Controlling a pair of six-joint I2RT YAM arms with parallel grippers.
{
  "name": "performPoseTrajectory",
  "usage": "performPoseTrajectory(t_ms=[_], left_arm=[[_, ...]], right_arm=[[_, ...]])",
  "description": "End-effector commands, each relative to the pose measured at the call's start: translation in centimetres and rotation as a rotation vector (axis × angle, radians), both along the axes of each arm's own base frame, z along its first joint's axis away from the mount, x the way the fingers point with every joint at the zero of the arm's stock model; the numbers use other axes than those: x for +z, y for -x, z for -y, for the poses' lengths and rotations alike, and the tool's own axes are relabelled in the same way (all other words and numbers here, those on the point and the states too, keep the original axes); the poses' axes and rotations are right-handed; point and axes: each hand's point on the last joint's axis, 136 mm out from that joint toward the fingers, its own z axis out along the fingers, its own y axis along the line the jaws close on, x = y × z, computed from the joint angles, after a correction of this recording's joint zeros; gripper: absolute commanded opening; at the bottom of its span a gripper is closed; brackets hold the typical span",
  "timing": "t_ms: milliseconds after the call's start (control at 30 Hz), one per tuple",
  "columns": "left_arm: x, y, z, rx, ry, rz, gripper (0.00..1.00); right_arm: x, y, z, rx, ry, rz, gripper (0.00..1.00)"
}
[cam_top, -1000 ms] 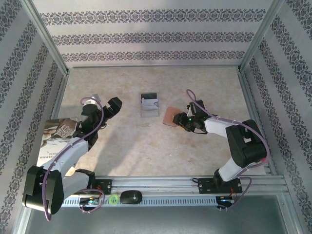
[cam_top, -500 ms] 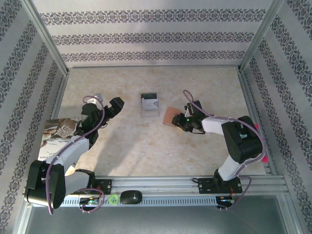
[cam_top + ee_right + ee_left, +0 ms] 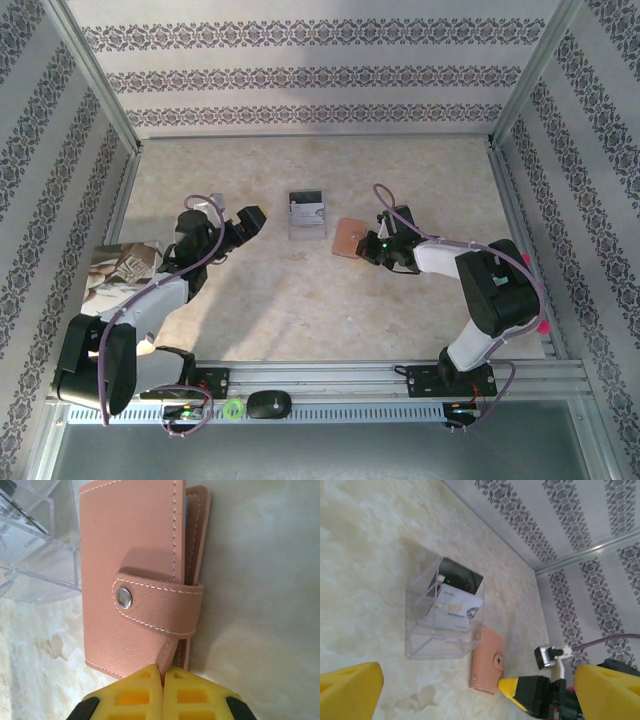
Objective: Take the credit cards out of the card holder
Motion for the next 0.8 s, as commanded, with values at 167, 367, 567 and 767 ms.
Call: performPoseTrajectory(t_ms=[167, 367, 567, 767], left_arm=[[1.5, -0.4, 2.8, -0.118, 0.048, 0.076, 0.97], [3.5, -0.3, 4.5, -0.214, 0.104, 0.137, 0.92], [6.8, 0.1, 6.2, -0.313, 0.186, 0.269, 0.89], [10.3, 0.8, 6.8, -0.367, 0.305, 0.422, 0.88]], right_arm=[[5.1, 0.0, 1.1, 0.024, 0.069, 0.145, 0.0], [12.0, -0.4, -0.3, 0.105, 0.028, 0.346, 0.0], [20.6, 1.0, -5.0, 0.279, -0.092, 0.583, 0.0], [26.9, 3.0, -10.1, 0.453, -0.292, 0.705, 0.0]])
